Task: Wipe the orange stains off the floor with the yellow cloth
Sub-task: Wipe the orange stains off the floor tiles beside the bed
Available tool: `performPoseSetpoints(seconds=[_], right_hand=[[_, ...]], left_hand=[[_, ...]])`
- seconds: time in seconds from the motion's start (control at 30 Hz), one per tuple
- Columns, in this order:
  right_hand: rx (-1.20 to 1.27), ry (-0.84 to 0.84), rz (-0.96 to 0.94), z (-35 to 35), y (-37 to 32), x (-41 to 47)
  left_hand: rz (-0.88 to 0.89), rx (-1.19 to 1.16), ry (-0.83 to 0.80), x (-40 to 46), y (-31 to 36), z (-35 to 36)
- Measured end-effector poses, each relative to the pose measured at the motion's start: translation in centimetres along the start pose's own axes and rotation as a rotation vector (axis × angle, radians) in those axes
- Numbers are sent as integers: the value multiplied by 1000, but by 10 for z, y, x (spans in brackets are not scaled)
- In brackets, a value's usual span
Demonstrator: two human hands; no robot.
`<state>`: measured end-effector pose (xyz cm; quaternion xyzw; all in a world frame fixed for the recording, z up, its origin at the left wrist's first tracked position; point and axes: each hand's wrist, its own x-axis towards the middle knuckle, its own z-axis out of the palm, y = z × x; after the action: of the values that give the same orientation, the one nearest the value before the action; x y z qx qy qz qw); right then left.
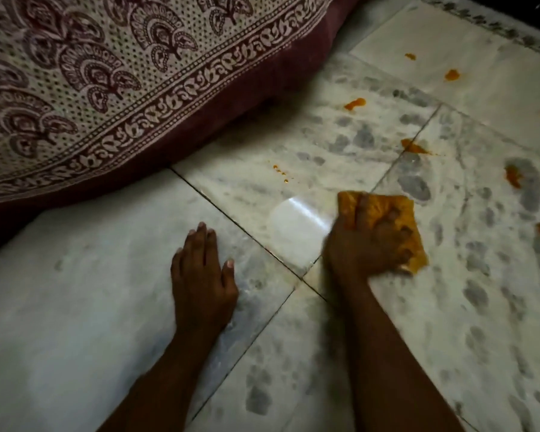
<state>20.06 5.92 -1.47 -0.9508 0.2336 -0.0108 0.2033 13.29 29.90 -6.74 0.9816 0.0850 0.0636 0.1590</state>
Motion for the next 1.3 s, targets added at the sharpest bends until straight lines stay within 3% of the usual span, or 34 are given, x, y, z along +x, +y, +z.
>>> performPoseSetpoints(seconds=[0.07, 0.13, 0.2, 0.27, 0.3, 0.37, 0.43, 0.5, 0.6, 0.73, 0.8, 0.87, 0.93, 1.0, 1.13, 1.23, 1.3], right_hand=[[75, -9, -58, 21, -52, 3], [3, 45, -309, 55, -68, -6], [-142, 1, -566, 71, -37, -34], [-168, -17, -646, 49, 8, -65], [-199, 20, -642, 37, 30, -71], [-237, 56, -450, 30, 50, -50], [-183, 152, -172, 39, 25, -1], [-103, 79, -85, 59, -27, 32], [-63, 34, -369, 89, -70, 25], [-213, -41, -773, 59, -3, -36], [-227, -10, -706, 35, 45, -45], [-258, 38, -426, 30, 56, -23], [-197, 71, -137, 40, 16, 17], [-93, 36, -65, 57, -48, 64], [-131, -49, -408, 96, -119, 82], [-256, -106, -788, 86, -80, 21], [-247, -82, -886, 64, -25, -11]], left_hand=[[13, 2, 16, 1, 0, 3], [13, 3, 37, 2, -2, 3], [19, 1, 56, 0, -3, 3], [23, 2, 56, 1, -3, 2], [25, 6, 43, 2, -3, 1], [26, 18, 30, 2, -1, 2], [22, 45, 26, 2, -4, 5], [20, 52, 18, 2, -5, 6], [9, 45, 21, 2, -4, 4], [14, 36, 20, 2, -4, 1], [5, 33, -4, 1, -4, 1], [4, 28, -16, 2, -4, 1], [-1, 23, -28, 1, -4, 2], [-8, 18, -23, 2, -5, 2], [-4, 4, -1, 2, -5, 2], [-3, -19, 13, 1, -5, 1], [-9, -20, 7, 0, -4, 2]])
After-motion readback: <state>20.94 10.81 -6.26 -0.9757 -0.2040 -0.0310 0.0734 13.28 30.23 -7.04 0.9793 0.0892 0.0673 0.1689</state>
